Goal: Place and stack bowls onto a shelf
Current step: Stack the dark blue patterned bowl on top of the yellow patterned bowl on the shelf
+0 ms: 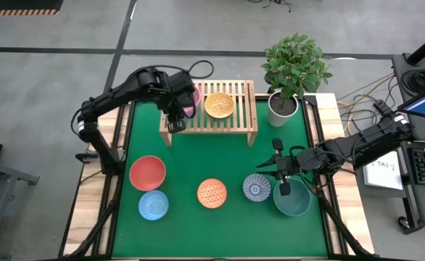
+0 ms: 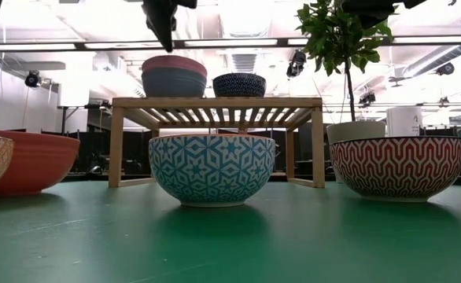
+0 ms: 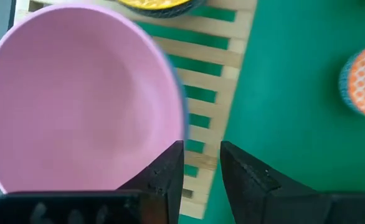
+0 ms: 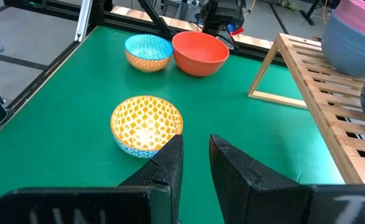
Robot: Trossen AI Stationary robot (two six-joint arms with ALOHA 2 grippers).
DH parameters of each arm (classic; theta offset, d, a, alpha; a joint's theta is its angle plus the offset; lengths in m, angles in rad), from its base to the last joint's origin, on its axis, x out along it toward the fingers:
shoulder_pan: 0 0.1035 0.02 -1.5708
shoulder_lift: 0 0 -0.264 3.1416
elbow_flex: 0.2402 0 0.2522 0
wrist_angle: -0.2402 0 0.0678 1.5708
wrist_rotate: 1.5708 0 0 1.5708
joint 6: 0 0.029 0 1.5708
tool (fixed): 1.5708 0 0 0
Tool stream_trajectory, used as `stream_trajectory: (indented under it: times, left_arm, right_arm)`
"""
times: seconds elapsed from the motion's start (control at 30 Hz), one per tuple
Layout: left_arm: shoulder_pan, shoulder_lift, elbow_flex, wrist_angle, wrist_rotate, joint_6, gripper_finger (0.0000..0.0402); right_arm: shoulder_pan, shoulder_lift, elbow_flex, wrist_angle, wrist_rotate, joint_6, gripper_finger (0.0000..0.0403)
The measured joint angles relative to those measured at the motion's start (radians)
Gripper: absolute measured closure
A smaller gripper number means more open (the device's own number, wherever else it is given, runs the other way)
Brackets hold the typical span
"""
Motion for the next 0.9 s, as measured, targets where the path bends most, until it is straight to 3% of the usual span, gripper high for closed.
stream_trajectory:
  times: [0.17,0.4,0.63,0.9]
  left_arm:
    - [-0.067,-0.062,-0.014,0.014,-0.02,-0.012,0.0315]
    - [-0.082,-0.215,-0.167,0.17,-0.239,0.02,0.0315]
    - [-0.035,-0.375,-0.447,0.417,-0.247,0.071,0.0315]
    - [-0.032,-0.425,-0.655,0.563,-0.243,0.066,0.0316]
  right_arm:
    - [0.0,0.037,-0.001,0.05,0.0,0.002,0.0335]
    - [0.0,0.082,-0.002,0.126,0.001,-0.026,0.0335]
    - [0.0,0.077,-0.002,0.13,0.002,-0.014,0.0335]
    - [0.0,0.078,-0.002,0.13,0.001,-0.007,0.0335]
